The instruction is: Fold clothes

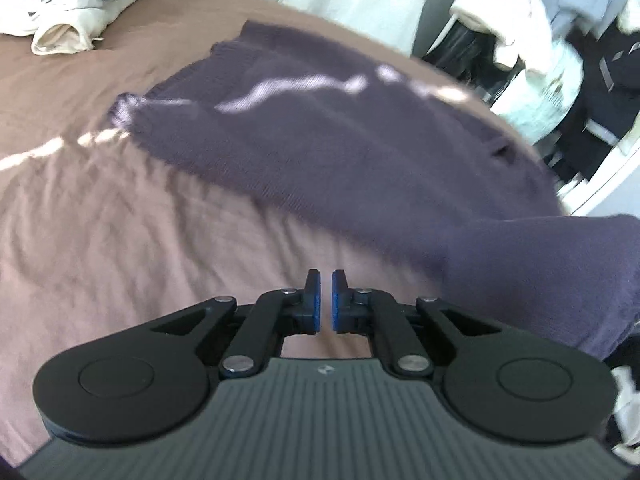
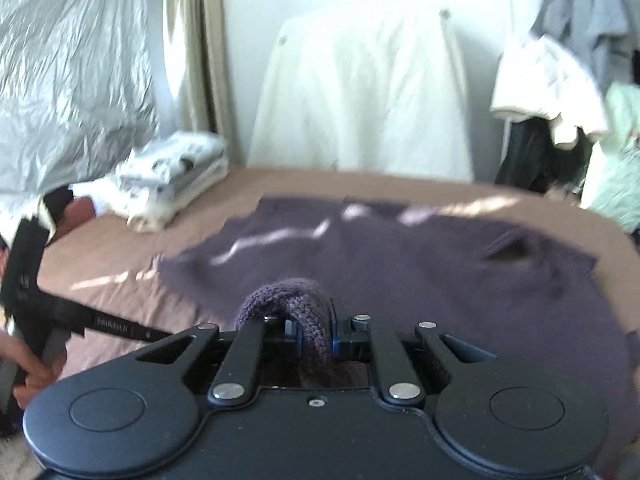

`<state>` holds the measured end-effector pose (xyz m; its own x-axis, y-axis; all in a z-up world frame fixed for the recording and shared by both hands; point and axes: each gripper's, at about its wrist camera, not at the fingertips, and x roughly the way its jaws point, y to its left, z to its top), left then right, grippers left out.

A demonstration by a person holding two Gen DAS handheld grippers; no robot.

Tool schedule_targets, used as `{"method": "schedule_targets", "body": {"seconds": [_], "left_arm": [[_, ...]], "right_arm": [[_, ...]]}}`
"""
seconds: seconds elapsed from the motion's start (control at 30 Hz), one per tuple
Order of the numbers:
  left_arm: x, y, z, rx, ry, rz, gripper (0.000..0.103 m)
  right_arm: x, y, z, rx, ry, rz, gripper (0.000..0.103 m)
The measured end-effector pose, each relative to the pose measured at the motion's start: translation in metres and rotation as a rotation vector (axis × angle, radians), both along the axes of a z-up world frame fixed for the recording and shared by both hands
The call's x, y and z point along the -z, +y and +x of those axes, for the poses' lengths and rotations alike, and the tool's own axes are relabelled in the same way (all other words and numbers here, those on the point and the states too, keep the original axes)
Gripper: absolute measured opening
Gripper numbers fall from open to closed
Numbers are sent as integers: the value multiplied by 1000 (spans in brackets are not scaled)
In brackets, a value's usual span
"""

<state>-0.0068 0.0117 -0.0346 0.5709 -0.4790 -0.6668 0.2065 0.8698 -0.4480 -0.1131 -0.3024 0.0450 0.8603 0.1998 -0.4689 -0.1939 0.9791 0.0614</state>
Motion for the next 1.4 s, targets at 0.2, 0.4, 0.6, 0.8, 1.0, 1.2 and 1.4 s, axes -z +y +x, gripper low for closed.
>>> {"method": "schedule_targets", "body": {"seconds": [0.2,0.4,0.6,0.8,1.0,1.2,1.4], "left_arm": [[-7,-10,-3,37,-45,3,4],[-13,-21,-4,81,-85,40,13],[-29,-38,25,150,-132,-24,13],[-33,-75,76,271,-187,-87,34],[27,-105,109,346,6,-117,35],[23,-111,109,329,-11,-40,44],[13,-91,115,216,-113,22,45]], "right_arm": [[-67,-9,-5,43,-116,-89,13],[-125,-20,20,79,-211,-211,13],[-156,-13,90,136,-162,-220,14],[-115,-21,167,83,51,-12,35],[-40,-83,146,274,190,40,59],[0,-147,56,390,305,3,60],[44,-96,21,218,389,-278,60]]}}
